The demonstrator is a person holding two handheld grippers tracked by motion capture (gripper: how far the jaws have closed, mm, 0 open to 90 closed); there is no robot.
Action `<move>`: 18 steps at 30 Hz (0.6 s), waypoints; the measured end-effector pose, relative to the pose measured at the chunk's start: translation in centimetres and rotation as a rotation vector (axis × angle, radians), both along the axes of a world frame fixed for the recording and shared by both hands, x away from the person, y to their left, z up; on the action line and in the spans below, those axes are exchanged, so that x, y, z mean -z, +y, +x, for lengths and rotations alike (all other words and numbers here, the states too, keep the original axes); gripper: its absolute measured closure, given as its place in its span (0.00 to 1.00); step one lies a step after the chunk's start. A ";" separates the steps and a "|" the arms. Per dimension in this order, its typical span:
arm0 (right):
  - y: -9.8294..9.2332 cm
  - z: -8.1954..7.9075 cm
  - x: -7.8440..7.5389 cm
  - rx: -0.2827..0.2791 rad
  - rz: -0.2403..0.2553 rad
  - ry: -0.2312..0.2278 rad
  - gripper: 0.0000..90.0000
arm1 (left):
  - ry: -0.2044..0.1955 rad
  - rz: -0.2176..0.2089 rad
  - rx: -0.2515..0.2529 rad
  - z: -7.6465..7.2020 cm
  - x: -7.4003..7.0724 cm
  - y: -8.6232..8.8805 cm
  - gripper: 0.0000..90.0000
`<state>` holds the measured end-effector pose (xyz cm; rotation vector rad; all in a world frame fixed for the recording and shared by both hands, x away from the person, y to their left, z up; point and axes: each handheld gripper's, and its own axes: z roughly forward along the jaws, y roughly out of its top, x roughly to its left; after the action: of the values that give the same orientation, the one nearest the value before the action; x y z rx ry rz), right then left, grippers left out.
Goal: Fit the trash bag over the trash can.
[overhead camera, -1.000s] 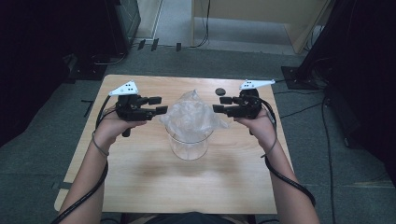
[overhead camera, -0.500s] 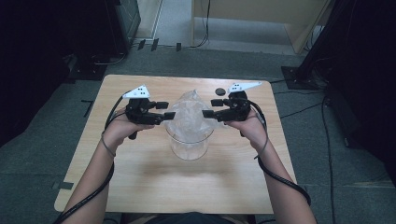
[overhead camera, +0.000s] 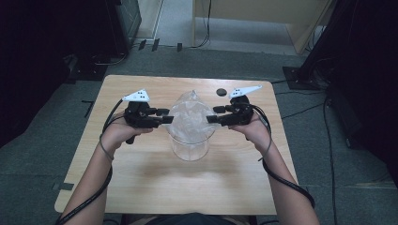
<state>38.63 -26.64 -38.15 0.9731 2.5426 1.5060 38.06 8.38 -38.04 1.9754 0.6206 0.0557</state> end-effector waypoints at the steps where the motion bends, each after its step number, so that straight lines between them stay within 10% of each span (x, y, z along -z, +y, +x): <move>1: 0.0 0.0 0.0 -0.004 -0.001 0.000 0.50 | 0.000 0.003 0.002 -0.1 0.0 0.0 0.65; 11: -0.7 -1.0 -0.8 0.031 -0.024 -0.004 0.84 | -0.026 0.027 0.012 -1.2 -0.5 0.1 0.61; 18: -0.4 -1.6 -2.0 0.007 0.020 -0.036 0.88 | -0.066 -0.010 -0.004 -1.3 -0.7 0.1 0.62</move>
<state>37.00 -27.07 -36.14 0.9468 2.5017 1.5359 36.80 8.49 -37.33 1.9545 0.5807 0.1188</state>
